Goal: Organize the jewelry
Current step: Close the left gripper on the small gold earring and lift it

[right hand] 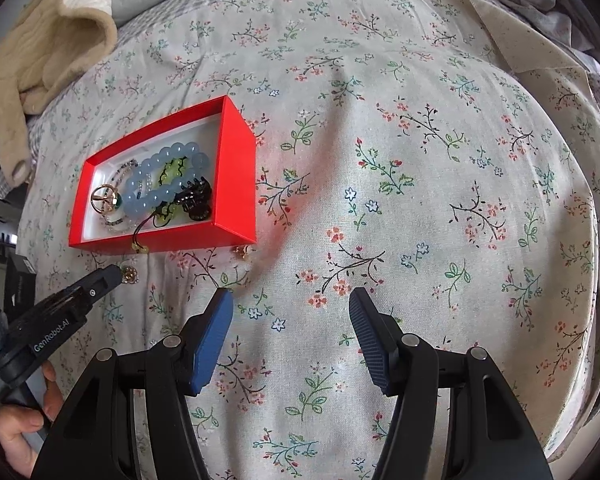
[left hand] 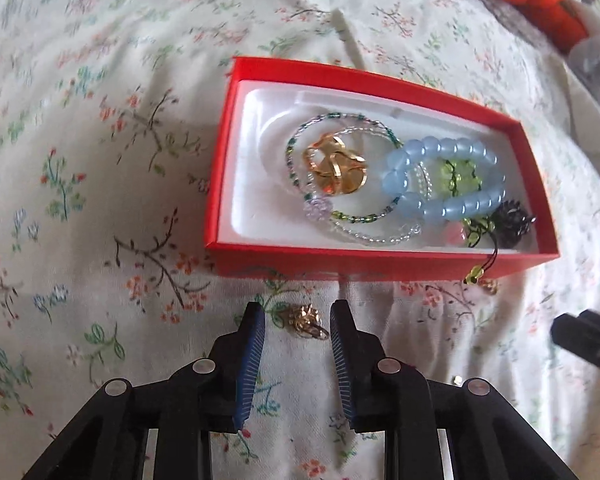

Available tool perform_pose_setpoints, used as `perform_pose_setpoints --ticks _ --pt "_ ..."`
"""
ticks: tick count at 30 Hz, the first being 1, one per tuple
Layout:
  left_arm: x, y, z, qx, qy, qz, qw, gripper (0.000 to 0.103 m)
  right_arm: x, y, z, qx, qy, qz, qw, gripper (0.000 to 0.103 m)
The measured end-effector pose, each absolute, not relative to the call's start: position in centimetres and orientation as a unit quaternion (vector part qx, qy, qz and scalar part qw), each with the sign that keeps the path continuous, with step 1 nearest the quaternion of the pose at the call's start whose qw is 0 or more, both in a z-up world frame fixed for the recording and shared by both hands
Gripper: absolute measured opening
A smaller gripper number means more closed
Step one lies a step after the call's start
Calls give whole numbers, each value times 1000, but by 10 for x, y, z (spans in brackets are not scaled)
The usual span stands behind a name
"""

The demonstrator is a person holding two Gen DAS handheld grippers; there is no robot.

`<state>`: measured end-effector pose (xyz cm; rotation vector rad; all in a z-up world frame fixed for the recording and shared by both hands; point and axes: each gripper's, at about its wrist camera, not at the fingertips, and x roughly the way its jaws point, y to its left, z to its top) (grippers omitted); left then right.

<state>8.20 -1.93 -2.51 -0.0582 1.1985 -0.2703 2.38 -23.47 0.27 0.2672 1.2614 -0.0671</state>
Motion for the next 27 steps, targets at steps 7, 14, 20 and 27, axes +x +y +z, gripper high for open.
perform_pose_setpoints --ticks 7,14,20,27 --pt "84 -44 -27 48 554 -131 821 28 24 -238 3 126 588 -32 798 63" --pt "84 -46 -33 83 561 -117 815 19 24 -245 2 127 589 -35 797 63" --pt "83 -43 -33 76 561 -117 816 14 22 -244 3 128 589 -33 798 63" --pt "75 -32 -12 26 555 -139 820 14 23 -241 3 126 589 -32 798 63"
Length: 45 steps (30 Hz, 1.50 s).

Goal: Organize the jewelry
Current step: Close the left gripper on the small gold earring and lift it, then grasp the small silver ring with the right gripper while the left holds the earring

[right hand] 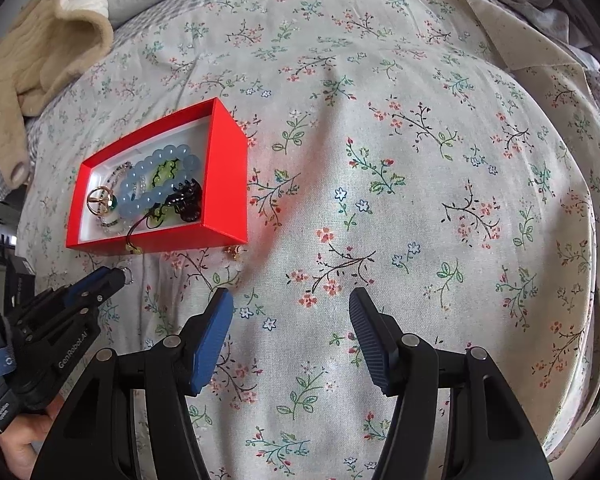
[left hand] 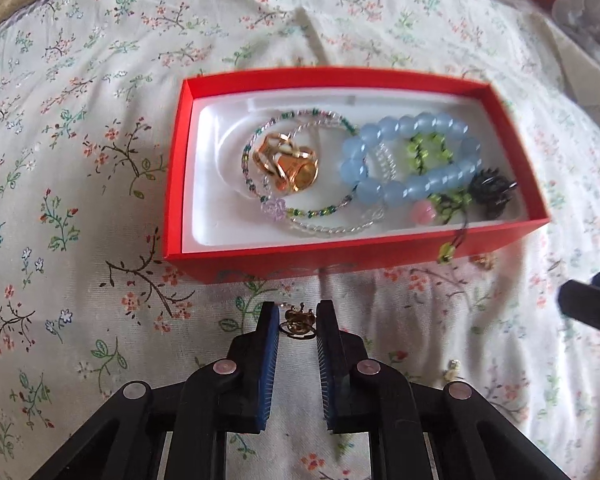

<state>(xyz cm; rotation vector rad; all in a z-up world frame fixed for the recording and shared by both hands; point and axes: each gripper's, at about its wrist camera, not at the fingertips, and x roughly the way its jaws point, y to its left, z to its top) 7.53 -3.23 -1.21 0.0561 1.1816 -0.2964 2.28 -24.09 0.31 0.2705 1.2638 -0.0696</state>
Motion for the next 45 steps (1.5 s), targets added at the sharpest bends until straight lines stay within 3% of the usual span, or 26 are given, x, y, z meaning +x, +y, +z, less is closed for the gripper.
perform_pose_setpoints --ticks 18,20,22,38,45 --pt "61 23 -2 18 551 -96 829 14 44 -150 -17 120 602 60 787 63" --pt "61 31 -3 14 554 -92 827 14 48 -135 -21 116 600 70 789 59" --pt "60 37 -4 11 556 -92 826 14 53 -122 -25 111 601 75 788 48" --pt "53 59 -7 0 561 -93 823 14 79 -79 -49 78 591 55 801 20" --pt "52 55 -7 6 560 -95 823 14 76 -77 -46 66 589 58 803 18"
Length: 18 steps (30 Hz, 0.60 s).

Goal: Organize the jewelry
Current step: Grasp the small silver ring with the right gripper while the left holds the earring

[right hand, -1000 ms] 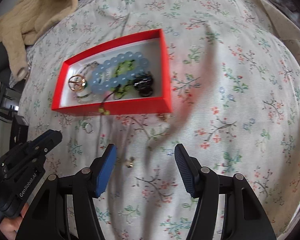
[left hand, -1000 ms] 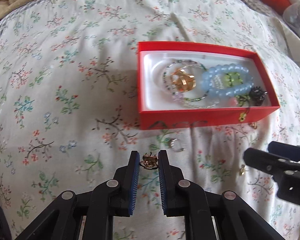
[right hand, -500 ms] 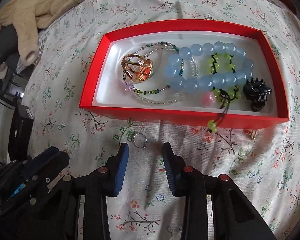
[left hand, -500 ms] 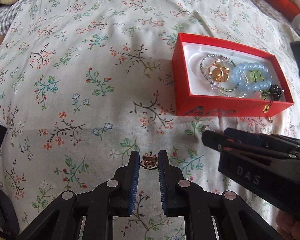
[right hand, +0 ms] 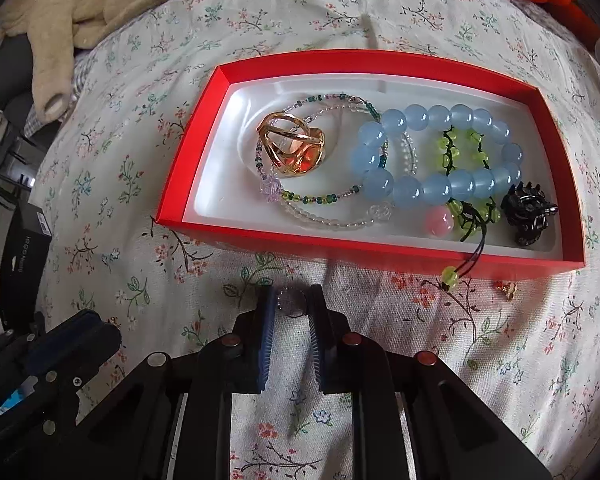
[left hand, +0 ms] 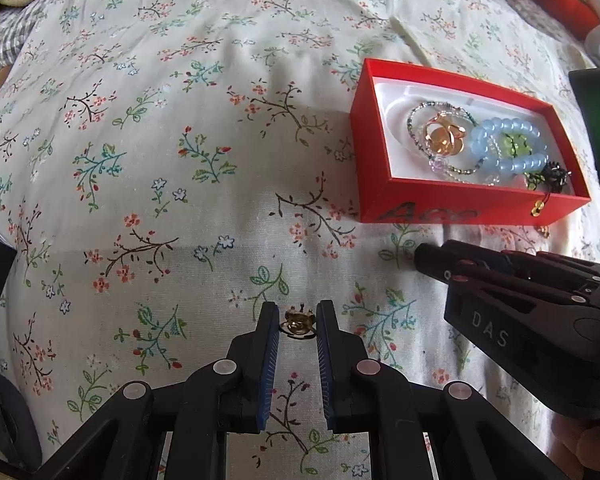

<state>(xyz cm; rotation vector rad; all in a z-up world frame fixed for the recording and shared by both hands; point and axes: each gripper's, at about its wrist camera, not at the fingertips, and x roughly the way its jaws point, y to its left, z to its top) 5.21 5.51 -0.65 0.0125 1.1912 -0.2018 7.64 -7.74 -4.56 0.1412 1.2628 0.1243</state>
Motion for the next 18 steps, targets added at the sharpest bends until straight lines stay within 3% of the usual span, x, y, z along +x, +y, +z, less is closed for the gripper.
perform_pose_setpoints --ticks 1,2,15,18 --pt "52 54 -7 7 560 -95 823 14 74 -78 -45 67 590 60 802 6" --pt "52 53 -6 8 560 -95 823 14 73 -80 -43 68 591 64 801 5" --pt "54 46 -6 9 557 -94 825 14 57 -108 -22 91 582 71 805 5" --pt "55 46 -6 9 557 -94 825 14 61 -106 -25 90 587 74 801 15"
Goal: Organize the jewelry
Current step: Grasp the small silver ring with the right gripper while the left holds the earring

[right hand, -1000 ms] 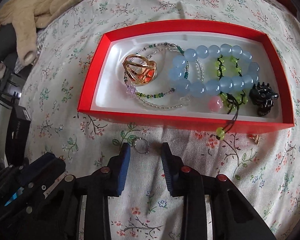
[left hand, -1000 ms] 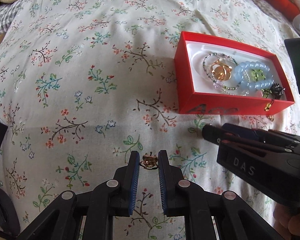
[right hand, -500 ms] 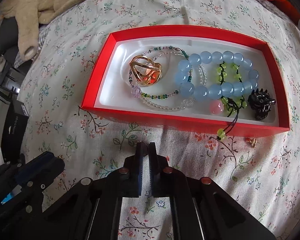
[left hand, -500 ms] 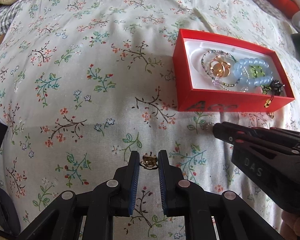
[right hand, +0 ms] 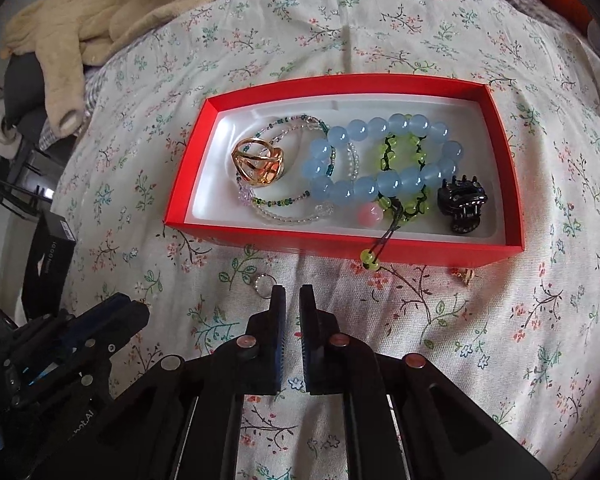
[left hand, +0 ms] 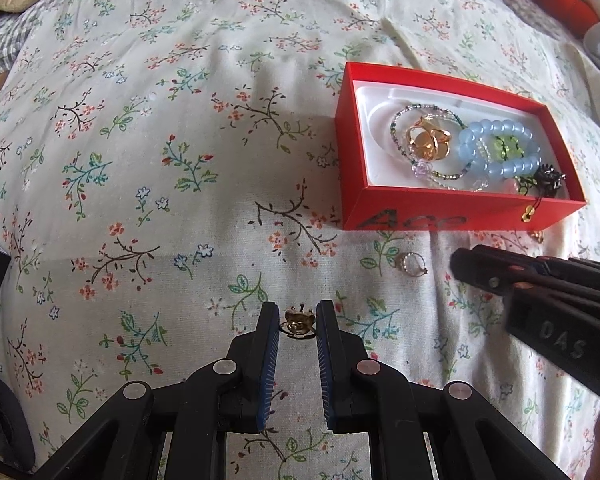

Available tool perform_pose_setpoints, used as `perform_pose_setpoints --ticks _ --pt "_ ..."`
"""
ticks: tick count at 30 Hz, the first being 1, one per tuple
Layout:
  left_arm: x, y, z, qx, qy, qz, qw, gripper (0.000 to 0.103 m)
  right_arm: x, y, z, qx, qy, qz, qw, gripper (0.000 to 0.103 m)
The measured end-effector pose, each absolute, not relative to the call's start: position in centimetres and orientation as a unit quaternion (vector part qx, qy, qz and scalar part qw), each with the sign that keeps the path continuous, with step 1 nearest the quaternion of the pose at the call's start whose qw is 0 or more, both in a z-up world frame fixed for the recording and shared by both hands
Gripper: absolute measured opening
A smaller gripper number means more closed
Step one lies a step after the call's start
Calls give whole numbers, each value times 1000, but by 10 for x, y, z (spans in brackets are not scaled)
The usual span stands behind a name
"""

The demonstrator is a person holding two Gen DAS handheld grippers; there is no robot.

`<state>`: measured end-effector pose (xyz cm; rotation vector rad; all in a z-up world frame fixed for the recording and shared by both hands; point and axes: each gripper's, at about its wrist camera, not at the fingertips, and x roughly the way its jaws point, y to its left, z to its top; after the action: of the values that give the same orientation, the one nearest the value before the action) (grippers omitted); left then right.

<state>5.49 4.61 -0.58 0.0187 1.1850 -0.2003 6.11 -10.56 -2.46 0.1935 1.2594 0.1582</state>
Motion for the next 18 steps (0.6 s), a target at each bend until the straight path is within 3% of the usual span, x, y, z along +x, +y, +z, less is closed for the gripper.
perform_pose_setpoints --ticks 1,3,4,12,14,16,18 --pt "55 46 -6 9 558 -95 825 14 63 -103 -26 83 591 73 799 26" --pt "55 47 -6 10 559 -95 824 14 66 -98 -29 72 594 73 798 37" --pt "55 47 -6 10 559 -96 823 14 67 -95 -31 68 595 72 797 38" --pt "54 52 -8 6 561 -95 822 14 75 -66 -48 16 591 83 803 36" --pt "53 53 -8 6 562 -94 822 14 75 -62 -51 -1 584 77 808 32" --pt "53 53 -8 5 562 -94 822 14 75 -57 -51 -16 579 75 812 18" --pt "53 53 -7 5 561 -93 822 14 75 -57 -50 -18 579 77 812 18"
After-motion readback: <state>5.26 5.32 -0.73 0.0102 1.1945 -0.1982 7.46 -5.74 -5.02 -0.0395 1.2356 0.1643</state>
